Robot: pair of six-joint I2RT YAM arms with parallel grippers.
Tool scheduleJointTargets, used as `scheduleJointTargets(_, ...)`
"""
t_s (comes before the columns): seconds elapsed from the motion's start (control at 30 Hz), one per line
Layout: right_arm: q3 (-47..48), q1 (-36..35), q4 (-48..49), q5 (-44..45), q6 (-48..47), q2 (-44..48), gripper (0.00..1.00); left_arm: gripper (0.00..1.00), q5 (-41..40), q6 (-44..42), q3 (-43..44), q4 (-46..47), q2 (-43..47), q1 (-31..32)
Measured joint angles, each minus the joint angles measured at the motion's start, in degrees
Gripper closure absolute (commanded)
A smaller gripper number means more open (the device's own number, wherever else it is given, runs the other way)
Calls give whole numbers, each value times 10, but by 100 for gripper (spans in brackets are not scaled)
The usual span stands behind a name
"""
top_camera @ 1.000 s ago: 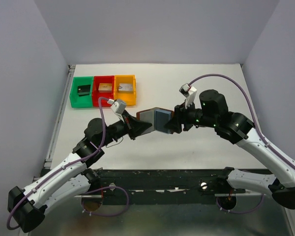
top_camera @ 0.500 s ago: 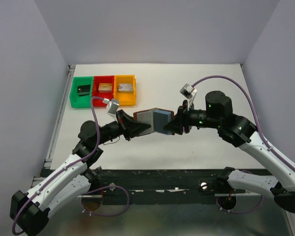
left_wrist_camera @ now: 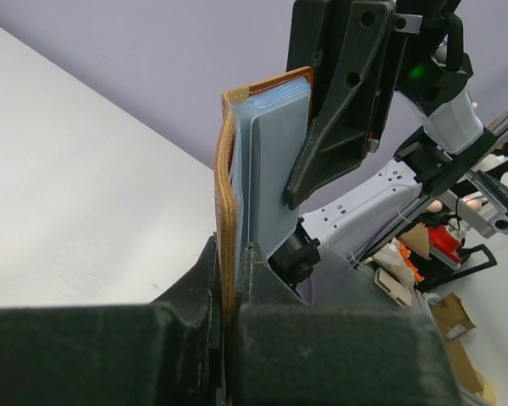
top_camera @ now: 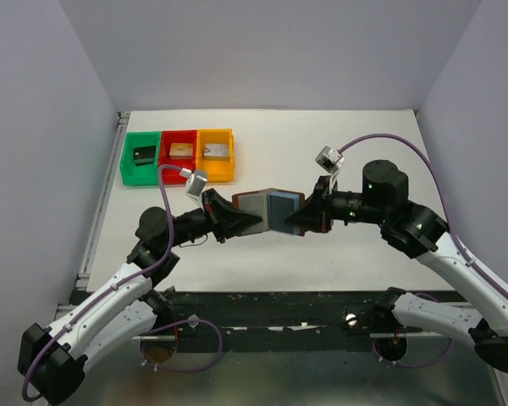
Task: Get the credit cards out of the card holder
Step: Place the card holder at the center of the board.
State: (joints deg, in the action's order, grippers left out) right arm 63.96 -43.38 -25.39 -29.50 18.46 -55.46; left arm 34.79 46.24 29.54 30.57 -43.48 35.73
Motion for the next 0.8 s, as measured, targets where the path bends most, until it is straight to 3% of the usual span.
scheduleJointTargets(0.1, -5, 4, 3, -4, 0, 4, 94, 100, 2, 2, 0, 4, -6, 0)
scheduleJointTargets(0.27, -12, 6, 5, -6, 2, 11, 68, 100, 3, 1, 0, 5, -12, 0)
scheduleJointTargets(0.33, -13, 6, 6, -8, 5, 15, 64, 100, 4, 1, 0, 6, -12, 0)
scheduleJointTargets(0.8, -14, 19, 30, -13, 15, 51, 68, 100, 3, -1, 0, 2, -13, 0)
